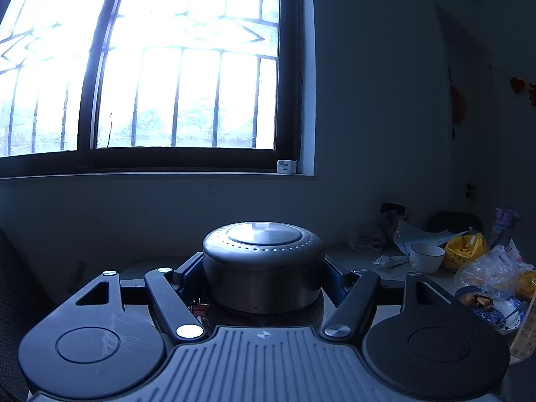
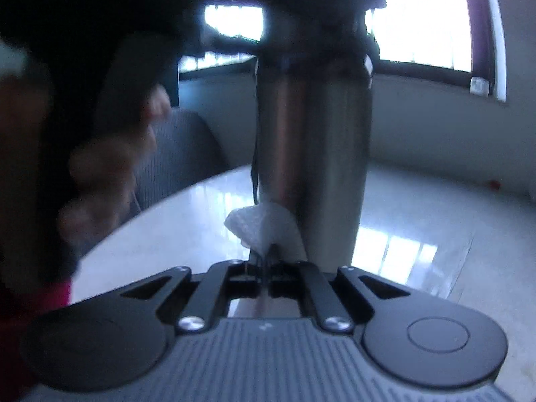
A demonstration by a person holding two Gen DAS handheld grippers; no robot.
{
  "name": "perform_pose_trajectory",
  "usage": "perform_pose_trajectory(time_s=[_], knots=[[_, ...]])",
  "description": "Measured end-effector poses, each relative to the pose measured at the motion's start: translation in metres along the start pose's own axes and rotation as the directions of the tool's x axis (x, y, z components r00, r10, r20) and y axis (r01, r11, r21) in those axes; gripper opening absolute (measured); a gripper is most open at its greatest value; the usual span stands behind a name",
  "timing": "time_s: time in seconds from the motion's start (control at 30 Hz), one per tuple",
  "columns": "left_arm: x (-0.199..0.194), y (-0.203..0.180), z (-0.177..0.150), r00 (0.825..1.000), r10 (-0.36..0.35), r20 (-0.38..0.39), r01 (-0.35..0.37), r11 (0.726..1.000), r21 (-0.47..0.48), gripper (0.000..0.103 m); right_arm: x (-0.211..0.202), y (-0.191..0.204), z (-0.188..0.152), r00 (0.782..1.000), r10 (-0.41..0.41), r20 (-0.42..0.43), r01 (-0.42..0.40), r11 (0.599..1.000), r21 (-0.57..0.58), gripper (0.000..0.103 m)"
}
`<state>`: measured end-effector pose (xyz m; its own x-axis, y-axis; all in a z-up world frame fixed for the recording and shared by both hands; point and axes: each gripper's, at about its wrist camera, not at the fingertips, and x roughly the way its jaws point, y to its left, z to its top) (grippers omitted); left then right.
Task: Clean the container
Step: 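Lift the thermos with the left gripper and bring the tissue toward its base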
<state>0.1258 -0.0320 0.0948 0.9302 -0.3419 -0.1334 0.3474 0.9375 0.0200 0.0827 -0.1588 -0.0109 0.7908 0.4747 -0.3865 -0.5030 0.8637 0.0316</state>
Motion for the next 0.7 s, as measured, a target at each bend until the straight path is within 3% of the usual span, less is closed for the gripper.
perform_pose_trajectory(time_s=[0.33, 0.7], knots=[[-0.001, 0.0, 0.0, 1.0, -0.003, -0.001, 0.003, 1.0, -0.001, 0.071, 0.021, -0.003, -0.017, 0.994, -0.013, -0.111, 0.008, 0.999, -0.048, 0.003], [-0.001, 0.001, 0.001, 1.0, -0.009, -0.005, 0.009, 1.0, -0.005, 0.071, -0.03, 0.002, 0.013, 0.997, -0.016, 0.072, 0.024, 0.994, -0.109, 0.003]])
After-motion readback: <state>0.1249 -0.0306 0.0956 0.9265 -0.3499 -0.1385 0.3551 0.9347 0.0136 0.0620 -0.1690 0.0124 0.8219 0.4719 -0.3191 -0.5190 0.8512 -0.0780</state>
